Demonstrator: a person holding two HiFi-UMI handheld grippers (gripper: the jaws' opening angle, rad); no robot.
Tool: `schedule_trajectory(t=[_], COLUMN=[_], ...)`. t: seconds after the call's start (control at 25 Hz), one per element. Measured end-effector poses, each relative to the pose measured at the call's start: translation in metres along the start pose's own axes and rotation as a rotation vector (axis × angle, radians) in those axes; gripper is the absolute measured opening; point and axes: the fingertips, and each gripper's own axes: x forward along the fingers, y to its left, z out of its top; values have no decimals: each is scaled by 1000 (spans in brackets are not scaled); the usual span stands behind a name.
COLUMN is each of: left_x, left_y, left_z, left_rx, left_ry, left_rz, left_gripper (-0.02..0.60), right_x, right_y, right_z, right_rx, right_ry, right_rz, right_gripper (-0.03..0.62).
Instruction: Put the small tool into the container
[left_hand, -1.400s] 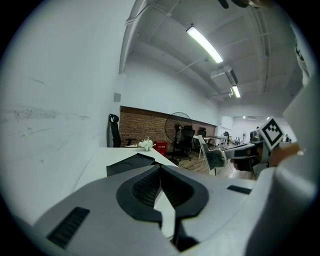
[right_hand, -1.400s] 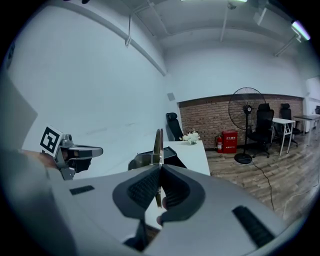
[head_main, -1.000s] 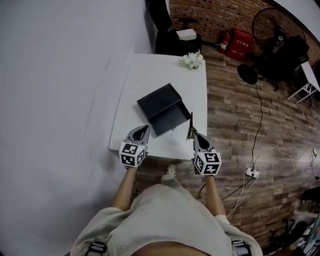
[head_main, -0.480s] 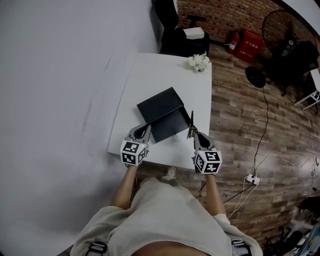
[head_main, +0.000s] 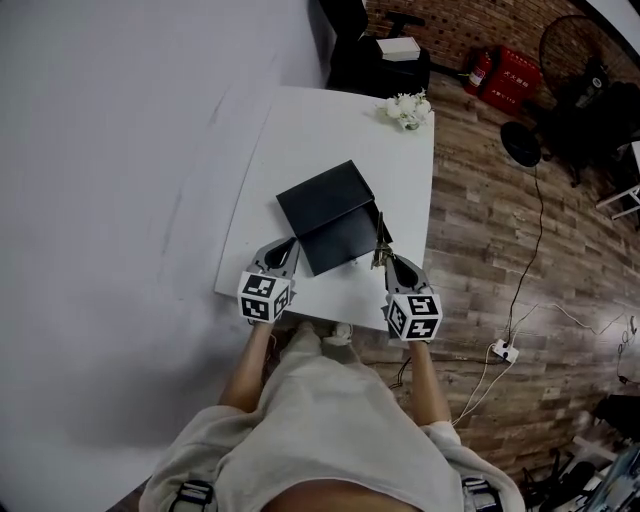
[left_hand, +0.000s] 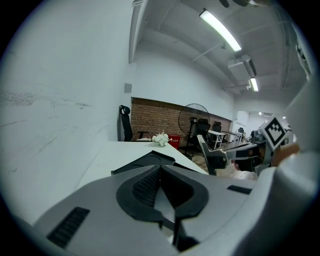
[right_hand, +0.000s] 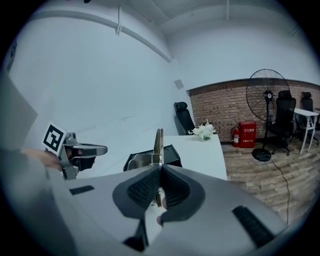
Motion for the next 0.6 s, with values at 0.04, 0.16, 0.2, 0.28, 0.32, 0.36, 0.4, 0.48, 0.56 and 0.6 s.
schedule_trajectory(t=[0.04,0.16,0.2,0.28,0.32,0.36,0.4,0.48,0.56,0.6], left_x=[0,1,1,3,3,3,3,1,1,1], left_y=[2,10,13,20,24,28,31,35,38,39], left_z=[-1,-6,-7,-7,-8,-10,-14,-19,-20,-20], left_rx=[-3,-15,-21,-28,-29,-33,-39,-49,-54,-56], left_ry=[3,10,10,3,-1,-3,-2,0,-4,-6], left_rz=[0,-1,-2,-3,-3,-1,1,10,22,27], left_gripper=[11,11,11,11,11,11,11,11,11,11], right_x=[1,6,8,14,17,19,20,20,20,19], right_y=[1,6,7,10,12,15,17,19,19,18], right_z=[-1,-1,-1,-2,-2,-3,-5,-7,-8,-10], right_rx=[-2,-13,-18,-29,-34,-41,-47,-55,-58,-61], right_ry=[4,17,23,33,35,38,41,47,48,49], right_rz=[1,3,3,1,0,-1,0,2,5,7], right_gripper=[8,8,8,8,8,8,8,8,8,8])
